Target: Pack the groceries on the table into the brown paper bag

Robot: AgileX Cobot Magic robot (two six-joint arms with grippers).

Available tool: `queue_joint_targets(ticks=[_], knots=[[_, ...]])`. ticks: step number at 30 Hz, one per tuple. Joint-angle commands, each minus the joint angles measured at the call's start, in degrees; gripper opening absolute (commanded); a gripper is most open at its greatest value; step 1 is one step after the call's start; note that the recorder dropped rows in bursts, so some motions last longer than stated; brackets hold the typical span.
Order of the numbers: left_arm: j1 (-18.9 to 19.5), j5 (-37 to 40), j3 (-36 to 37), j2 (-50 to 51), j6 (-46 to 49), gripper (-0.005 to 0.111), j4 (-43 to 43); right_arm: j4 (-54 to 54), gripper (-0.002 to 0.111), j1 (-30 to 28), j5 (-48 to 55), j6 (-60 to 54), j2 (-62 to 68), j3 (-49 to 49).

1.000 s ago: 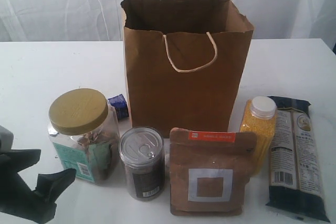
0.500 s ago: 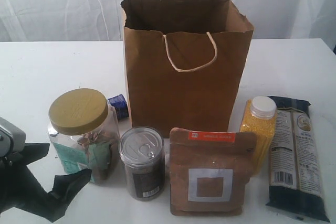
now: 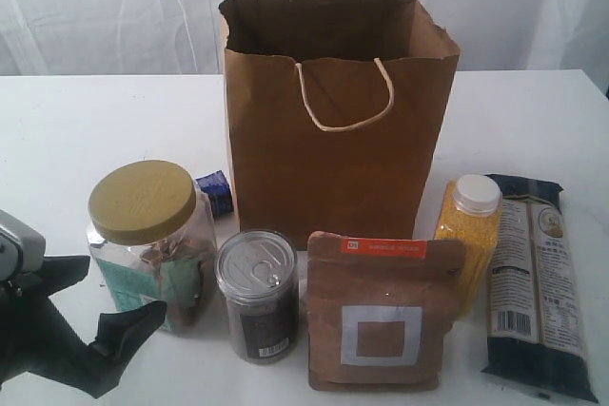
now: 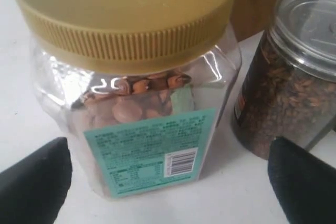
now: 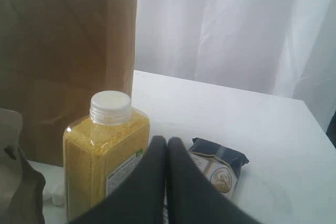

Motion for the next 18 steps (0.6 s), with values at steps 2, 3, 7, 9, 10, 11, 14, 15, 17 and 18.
queue_joint_targets(ticks=[2,3,7,9,10,11,14,15,17,18], knots=[[-0.32,-0.23,-0.06,0.01,1.42,0.105,-1.84,0.0,0.0,-0.37,-0.56,-0.28,-0.3,0.06],[-0.32,-0.23,-0.06,0.01,1.45,0.105,-1.84,0.0,0.0,-0.37,-0.56,-0.28,-0.3,0.06],[-0.32,0.21,-0.79,0.01,1.48,0.105,1.78,0.0,0.0,-0.37,-0.56,-0.28,-0.3,0.06],[-0.32,0.72,-1.82,0.01,0.36,0.105,2.08,0.0,0.0,-0.37,-0.56,-0.28,-0.3,0.06],[-0.32,1.29,-2.27,0.01,0.1,0.105,1.43,0.0,0.0,-0.37,-0.56,-0.28,-0.3,0.06],[-0.32,1.79,-3.07,0.01,0.1,0.105,0.47,0.0,0.0,-0.37,-0.56,-0.28,-0.3,0.06],[-0.32,3.76,-5.26,0.01,0.1,0.105,0.6,0.0,0.0,-0.37,-0.56,-0.28,-0.3,0.06],[-0.32,5.09,-6.17,0.01,0.1,0.105,0.6,0.0,0.0,-0.37,-0.56,-0.28,-0.3,0.06],[-0.32,7.96,-7.88,0.01,0.1,0.105,0.6,0.0,0.0,-0.37,-0.56,-0.28,-0.3,0.06],[-0.32,9.34,-8.6,0.01,0.21,0.105,0.6,0.0,0.0,-0.37,-0.56,-0.28,-0.3,0.06]])
